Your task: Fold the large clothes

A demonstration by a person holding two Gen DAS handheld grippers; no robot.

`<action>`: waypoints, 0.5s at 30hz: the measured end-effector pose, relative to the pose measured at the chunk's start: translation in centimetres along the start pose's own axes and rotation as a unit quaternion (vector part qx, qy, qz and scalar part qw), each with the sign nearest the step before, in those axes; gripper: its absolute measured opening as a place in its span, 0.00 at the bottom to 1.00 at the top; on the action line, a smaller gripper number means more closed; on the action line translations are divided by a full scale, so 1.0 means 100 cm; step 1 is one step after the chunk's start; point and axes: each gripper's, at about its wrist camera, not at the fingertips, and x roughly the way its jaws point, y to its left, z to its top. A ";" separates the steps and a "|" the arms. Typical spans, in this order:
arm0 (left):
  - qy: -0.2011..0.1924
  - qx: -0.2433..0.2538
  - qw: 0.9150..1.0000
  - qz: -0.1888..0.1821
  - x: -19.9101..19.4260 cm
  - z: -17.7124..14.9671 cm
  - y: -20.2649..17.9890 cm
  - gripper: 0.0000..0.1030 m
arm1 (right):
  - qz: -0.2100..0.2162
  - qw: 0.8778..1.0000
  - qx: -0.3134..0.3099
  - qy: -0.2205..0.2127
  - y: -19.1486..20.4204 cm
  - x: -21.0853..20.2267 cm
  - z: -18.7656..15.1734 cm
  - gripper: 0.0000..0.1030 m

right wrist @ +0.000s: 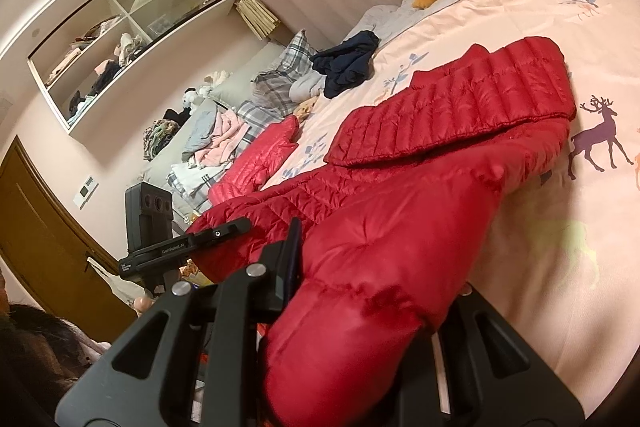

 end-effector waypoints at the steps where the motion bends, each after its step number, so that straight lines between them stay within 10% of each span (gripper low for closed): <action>1: -0.001 0.001 1.000 -0.001 0.000 0.001 -0.001 0.15 | 0.001 1.000 0.001 -0.001 0.000 -0.001 0.000 0.20; 15: -0.010 -0.005 1.000 -0.024 -0.007 0.008 0.001 0.15 | 0.012 1.000 0.018 -0.017 -0.013 -0.008 0.007 0.20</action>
